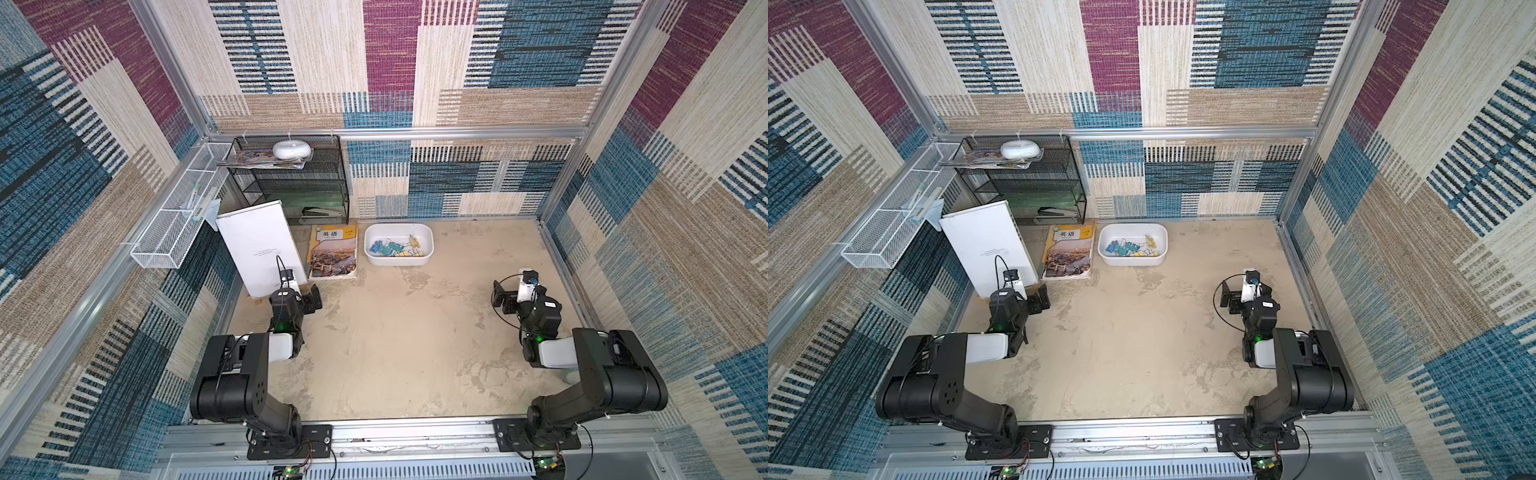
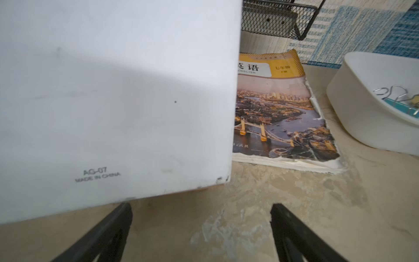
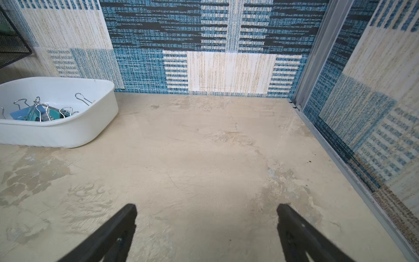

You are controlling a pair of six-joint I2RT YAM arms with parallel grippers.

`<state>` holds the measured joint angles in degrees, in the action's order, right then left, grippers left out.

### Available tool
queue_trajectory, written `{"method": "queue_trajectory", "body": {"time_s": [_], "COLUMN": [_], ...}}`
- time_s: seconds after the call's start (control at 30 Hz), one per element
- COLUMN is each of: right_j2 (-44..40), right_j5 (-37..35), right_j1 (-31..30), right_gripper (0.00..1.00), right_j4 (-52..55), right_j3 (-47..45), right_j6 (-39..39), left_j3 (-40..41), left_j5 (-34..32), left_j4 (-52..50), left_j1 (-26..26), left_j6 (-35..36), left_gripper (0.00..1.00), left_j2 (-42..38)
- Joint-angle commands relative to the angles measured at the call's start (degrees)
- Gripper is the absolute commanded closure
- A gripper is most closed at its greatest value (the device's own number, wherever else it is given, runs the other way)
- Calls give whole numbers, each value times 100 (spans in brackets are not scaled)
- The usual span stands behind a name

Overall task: Take out the binder clips from the storage box
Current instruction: Move the storage box to the center of the board.

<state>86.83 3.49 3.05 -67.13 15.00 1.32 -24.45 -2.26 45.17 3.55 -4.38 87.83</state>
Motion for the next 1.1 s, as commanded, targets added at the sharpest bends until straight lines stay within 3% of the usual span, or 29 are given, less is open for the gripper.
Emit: {"method": "queue_trajectory", "body": {"time_s": [0.0, 0.93, 1.0, 1.07], "right_j2": [2, 10, -8, -159], "right_j5": [-32, -23, -64, -348], "right_j1": [2, 2, -4, -37], "right_gripper": [1, 1, 1, 1], "right_j4": [-43, -16, -68, -131], "right_j3": [38, 47, 17, -38], "right_j6": [-26, -24, -30, -163], "left_j3": [-41, -43, -5, -154], "left_j5": [209, 209, 66, -280], "left_j4": [-19, -34, 72, -546], "left_j1": [3, 0, -32, -151], "left_j6": [95, 95, 92, 105], "left_gripper": [1, 1, 1, 1], "left_j2": [12, 15, -24, -364]}}
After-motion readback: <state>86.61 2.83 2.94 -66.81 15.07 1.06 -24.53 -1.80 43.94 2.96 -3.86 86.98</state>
